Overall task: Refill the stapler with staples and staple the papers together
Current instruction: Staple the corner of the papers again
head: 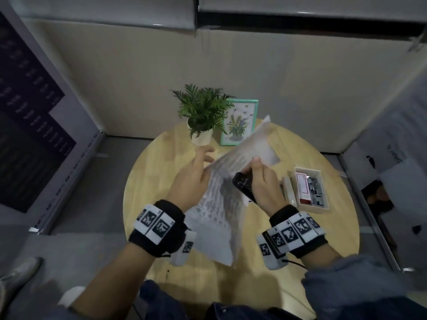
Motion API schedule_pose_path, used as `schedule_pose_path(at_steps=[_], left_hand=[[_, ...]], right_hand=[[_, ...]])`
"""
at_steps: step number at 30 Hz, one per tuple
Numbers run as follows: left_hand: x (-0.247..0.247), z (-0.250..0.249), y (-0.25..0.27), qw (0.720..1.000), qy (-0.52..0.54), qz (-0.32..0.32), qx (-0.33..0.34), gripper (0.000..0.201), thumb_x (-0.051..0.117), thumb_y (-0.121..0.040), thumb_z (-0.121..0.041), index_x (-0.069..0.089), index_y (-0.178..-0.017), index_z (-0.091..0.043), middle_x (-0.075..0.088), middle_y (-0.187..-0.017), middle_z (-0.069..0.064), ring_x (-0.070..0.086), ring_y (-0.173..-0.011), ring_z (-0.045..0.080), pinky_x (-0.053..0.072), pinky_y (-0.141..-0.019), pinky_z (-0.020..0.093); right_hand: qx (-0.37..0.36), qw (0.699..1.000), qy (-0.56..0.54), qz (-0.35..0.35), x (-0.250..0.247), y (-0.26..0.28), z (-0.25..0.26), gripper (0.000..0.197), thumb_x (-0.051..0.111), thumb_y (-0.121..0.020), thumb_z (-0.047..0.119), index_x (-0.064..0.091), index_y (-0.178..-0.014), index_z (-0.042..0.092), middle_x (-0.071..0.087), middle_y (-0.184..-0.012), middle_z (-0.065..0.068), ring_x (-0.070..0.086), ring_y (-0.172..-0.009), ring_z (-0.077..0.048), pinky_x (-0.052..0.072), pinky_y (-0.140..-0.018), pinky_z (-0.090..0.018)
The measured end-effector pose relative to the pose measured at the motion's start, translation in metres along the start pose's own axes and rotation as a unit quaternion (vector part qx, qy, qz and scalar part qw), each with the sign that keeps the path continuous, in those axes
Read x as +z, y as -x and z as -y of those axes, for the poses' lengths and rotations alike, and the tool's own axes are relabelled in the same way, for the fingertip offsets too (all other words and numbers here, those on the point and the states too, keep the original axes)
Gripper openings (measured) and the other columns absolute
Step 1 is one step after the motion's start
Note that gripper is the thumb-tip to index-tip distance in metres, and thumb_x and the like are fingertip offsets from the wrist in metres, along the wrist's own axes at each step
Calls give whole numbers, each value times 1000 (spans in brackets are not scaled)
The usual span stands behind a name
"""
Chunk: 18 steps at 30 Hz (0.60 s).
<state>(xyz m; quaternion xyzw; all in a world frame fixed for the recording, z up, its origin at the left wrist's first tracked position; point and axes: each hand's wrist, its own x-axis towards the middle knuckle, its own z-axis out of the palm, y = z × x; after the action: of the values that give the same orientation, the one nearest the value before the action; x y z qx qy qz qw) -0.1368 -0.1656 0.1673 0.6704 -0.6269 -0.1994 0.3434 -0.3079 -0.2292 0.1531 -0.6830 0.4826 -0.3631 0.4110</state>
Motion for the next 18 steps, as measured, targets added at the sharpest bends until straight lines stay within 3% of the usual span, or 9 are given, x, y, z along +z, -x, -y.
schedule_pose_path(at_steps=[3, 5, 8, 10, 14, 16, 18], left_hand=[[16, -8, -1, 996, 80, 21, -45, 20, 42, -97, -26, 42, -117, -26, 67, -86, 10, 58, -64, 25, 44, -61, 37], [23, -7, -1, 991, 108, 16, -74, 19, 47, -94, -35, 53, -107, -23, 65, -76, 4, 56, -62, 22, 41, -56, 35], [28, -5, 0, 979, 167, 25, -110, 29, 62, -84, -39, 64, -103, -17, 69, -86, 1, 64, -75, 15, 50, -68, 33], [31, -1, -1, 976, 183, 28, -115, 27, 67, -82, -33, 68, -97, -11, 69, -84, 6, 61, -73, 14, 48, -70, 33], [36, 4, -2, 966, 219, 21, -138, 32, 67, -79, -28, 65, -82, 4, 64, -74, 22, 53, -65, 18, 45, -62, 42], [37, 7, -2, 960, 235, 18, -153, 34, 69, -78, -26, 65, -83, 8, 66, -82, 32, 56, -68, 20, 49, -66, 47], [36, 9, -3, 952, 256, 15, -168, 27, 69, -82, -19, 66, -87, 8, 68, -87, 32, 60, -72, 23, 51, -70, 42]], right_hand=[[-37, 999, 20, 24, 14, -2, -1, 63, 21, -96, 45, 62, -75, 1, 66, -77, -16, 61, -73, -26, 48, -73, -37], [-62, 997, 43, 25, 17, -3, 2, 57, 21, -97, 41, 58, -75, 4, 62, -74, -12, 58, -71, -23, 47, -70, -39], [-80, 995, 56, 21, 18, -2, 4, 44, 22, -98, 36, 53, -79, 12, 54, -70, 3, 53, -67, -9, 40, -65, -29], [-86, 993, 75, 20, 18, -1, 3, 38, 24, -100, 33, 51, -81, 15, 51, -69, 8, 50, -66, -4, 37, -64, -25], [-70, 990, 113, 43, 20, -2, 1, 32, 31, -100, 34, 51, -83, 16, 48, -67, 11, 49, -67, -14, 33, -65, -27], [-52, 987, 131, 73, 20, -5, -1, 36, 34, -98, 43, 50, -81, 15, 49, -66, 10, 50, -67, -15, 34, -62, -29], [-38, 979, 170, 107, 16, -7, -4, 46, 34, -94, 53, 52, -84, 12, 55, -70, 4, 54, -69, -18, 41, -63, -30]])
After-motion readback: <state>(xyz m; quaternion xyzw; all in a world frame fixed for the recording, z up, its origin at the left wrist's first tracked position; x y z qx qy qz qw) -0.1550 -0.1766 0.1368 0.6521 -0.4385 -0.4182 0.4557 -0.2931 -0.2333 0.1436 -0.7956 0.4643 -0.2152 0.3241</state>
